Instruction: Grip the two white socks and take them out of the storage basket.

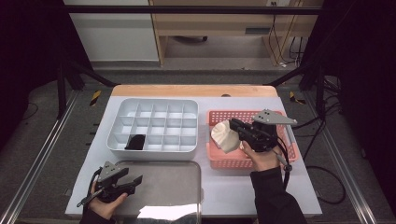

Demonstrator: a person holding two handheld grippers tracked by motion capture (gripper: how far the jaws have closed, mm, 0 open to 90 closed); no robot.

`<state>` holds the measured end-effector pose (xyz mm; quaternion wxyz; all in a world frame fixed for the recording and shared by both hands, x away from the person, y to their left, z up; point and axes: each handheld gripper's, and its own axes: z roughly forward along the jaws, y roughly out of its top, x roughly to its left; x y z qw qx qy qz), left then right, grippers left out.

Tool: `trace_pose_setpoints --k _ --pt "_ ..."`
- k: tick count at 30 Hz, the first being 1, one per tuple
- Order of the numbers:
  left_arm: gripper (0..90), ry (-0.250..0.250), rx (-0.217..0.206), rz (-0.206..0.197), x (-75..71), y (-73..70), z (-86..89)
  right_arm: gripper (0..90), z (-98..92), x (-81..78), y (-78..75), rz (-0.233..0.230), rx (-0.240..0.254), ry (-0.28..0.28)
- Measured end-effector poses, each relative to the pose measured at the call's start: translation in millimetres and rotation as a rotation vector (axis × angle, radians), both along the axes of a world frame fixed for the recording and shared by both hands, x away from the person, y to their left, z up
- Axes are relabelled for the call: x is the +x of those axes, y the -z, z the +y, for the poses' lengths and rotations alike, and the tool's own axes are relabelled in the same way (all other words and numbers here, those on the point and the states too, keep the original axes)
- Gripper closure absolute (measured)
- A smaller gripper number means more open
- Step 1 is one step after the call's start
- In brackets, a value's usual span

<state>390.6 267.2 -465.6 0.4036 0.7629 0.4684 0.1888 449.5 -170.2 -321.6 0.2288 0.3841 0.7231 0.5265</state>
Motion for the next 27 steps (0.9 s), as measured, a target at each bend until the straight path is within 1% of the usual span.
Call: trace_pose_setpoints --k 5,10,13,19,21,23,27 --pt "33.7 0.0 -0.001 -0.001 -0.2 -0.1 -0.3 83.8 6.3 -21.3 0.6 -0.003 -0.004 -0.058" --pt "33.6 -0.002 -0.001 -0.001 -0.2 -0.1 -0.5 83.8 10.9 -39.8 9.2 0.016 -0.014 -0.102" --pt "33.6 -0.003 0.0 -0.004 -0.4 -0.3 -0.4 83.7 11.5 -49.0 16.8 0.032 -0.007 -0.129" --pt "33.7 -0.004 0.0 -0.004 -0.4 -0.4 -0.3 83.7 10.4 -62.9 41.6 0.075 -0.011 -0.15" --pt "33.6 -0.004 0.0 -0.004 -0.4 -0.4 -0.4 83.7 10.7 -65.6 53.1 0.1 -0.015 -0.157" --pt "33.6 -0.004 0.001 -0.004 -0.5 -0.5 -0.4 83.7 11.4 -67.2 64.7 0.129 -0.034 -0.162" --pt "33.6 -0.005 -0.001 -0.006 -0.9 -0.8 -0.3 83.6 12.8 -68.3 84.1 0.174 -0.05 -0.163"
